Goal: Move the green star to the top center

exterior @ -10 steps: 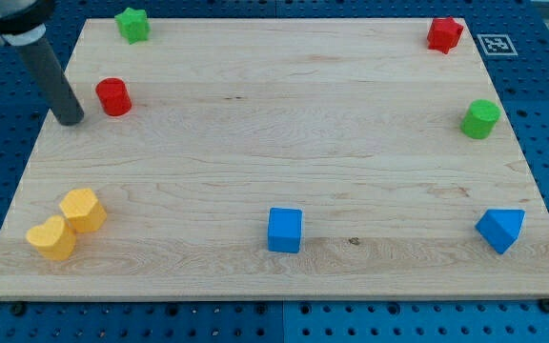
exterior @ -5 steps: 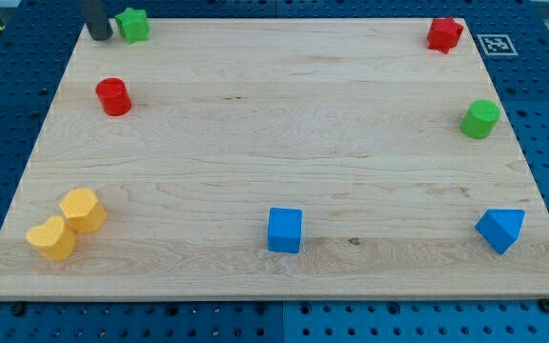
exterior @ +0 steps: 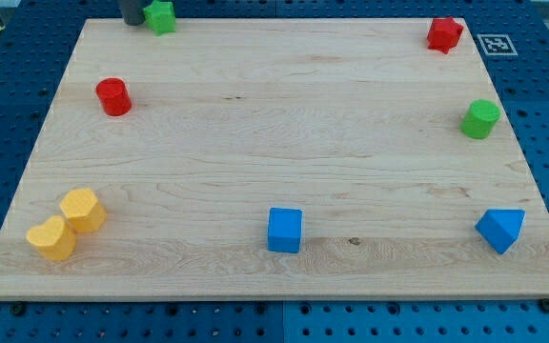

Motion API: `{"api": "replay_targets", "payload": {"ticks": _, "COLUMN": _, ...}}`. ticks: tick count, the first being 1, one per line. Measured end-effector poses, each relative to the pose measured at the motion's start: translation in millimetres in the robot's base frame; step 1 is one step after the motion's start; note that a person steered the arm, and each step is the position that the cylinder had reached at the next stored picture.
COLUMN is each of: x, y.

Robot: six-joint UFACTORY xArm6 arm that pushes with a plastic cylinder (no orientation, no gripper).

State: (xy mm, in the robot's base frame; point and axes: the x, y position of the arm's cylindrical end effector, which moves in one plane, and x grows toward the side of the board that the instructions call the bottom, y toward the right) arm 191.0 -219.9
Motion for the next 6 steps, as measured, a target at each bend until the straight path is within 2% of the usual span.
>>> {"api": "replay_targets", "payload": {"ticks": 2, "x": 0, "y": 44}}
{"api": "replay_targets", "payload": {"ticks": 4, "x": 1, "y": 127}}
{"api": "replay_targets", "payload": {"ticks": 6, "x": 1, "y": 150}}
